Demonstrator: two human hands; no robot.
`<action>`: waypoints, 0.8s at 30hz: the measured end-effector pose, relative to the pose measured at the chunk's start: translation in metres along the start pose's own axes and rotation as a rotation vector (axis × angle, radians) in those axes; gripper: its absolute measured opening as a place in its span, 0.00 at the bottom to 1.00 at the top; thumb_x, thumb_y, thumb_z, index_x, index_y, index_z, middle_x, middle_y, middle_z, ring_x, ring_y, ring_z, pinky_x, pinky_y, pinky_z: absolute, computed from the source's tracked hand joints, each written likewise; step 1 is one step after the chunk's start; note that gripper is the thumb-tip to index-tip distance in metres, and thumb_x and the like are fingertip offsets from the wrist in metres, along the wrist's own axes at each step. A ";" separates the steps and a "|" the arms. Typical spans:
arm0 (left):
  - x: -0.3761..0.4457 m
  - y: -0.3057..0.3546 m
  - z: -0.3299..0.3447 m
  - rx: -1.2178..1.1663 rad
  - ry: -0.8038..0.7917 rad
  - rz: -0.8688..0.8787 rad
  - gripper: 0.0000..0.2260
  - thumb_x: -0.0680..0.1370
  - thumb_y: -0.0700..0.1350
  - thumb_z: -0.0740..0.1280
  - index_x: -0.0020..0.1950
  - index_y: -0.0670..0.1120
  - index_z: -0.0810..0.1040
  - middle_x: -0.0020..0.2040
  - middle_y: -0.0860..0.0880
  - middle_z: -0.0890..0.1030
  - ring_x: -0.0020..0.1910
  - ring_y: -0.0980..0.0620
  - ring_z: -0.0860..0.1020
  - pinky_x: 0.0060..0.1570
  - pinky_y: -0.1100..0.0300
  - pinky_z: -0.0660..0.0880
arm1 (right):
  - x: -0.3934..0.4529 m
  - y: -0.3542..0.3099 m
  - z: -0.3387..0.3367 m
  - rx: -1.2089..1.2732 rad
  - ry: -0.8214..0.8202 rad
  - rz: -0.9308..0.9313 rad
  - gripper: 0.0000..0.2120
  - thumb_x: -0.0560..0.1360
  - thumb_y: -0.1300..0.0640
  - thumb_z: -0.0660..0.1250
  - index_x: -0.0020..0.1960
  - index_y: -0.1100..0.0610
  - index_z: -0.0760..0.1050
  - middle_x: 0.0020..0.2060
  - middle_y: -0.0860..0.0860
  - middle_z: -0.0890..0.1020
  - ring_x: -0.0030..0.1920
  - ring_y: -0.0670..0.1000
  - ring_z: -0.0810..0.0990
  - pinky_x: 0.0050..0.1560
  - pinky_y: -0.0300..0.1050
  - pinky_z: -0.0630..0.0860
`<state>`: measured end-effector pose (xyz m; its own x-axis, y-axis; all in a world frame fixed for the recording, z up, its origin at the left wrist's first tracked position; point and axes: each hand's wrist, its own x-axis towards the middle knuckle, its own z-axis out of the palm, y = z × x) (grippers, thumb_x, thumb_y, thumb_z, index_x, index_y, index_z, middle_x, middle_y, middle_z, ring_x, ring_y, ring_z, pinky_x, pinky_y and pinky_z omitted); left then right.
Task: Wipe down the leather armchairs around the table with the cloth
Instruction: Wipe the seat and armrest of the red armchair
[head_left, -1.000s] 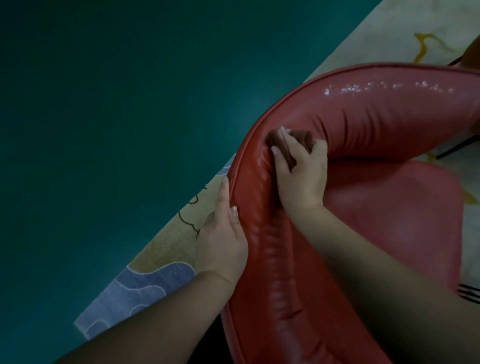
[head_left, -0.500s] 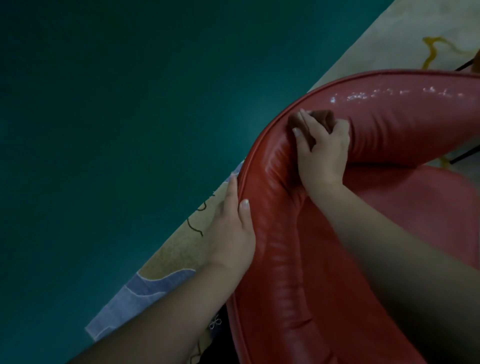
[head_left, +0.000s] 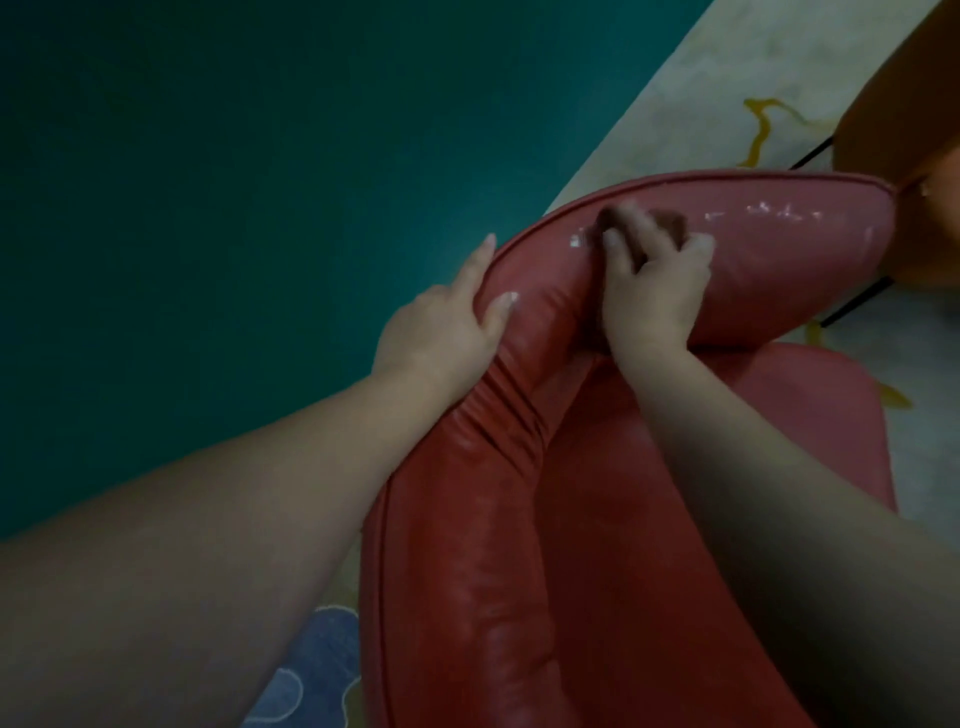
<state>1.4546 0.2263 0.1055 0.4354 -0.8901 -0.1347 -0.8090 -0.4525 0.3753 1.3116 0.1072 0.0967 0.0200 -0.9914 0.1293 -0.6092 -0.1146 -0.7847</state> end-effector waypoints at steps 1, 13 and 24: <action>0.000 -0.001 0.000 -0.006 0.016 0.004 0.27 0.78 0.65 0.50 0.76 0.63 0.49 0.60 0.40 0.77 0.56 0.38 0.76 0.54 0.48 0.72 | -0.005 0.001 0.001 -0.011 -0.038 -0.026 0.16 0.77 0.48 0.66 0.65 0.44 0.77 0.58 0.55 0.69 0.58 0.55 0.73 0.63 0.36 0.63; -0.001 -0.004 0.002 -0.080 0.039 0.023 0.25 0.79 0.63 0.51 0.75 0.64 0.51 0.58 0.43 0.79 0.55 0.40 0.77 0.51 0.51 0.72 | -0.010 -0.014 0.015 -0.127 -0.026 -0.129 0.16 0.77 0.48 0.66 0.64 0.42 0.77 0.58 0.57 0.71 0.58 0.59 0.71 0.60 0.51 0.69; -0.006 -0.006 0.000 -0.148 0.014 0.055 0.25 0.79 0.59 0.53 0.76 0.62 0.53 0.60 0.44 0.78 0.54 0.40 0.77 0.49 0.51 0.72 | -0.029 -0.024 0.018 -0.094 0.015 -0.064 0.15 0.77 0.49 0.68 0.63 0.44 0.78 0.56 0.57 0.72 0.56 0.59 0.73 0.61 0.47 0.70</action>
<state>1.4571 0.2346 0.1038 0.3987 -0.9119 -0.0975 -0.7650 -0.3894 0.5130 1.3400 0.1371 0.1005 0.0502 -0.9810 0.1872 -0.6788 -0.1710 -0.7141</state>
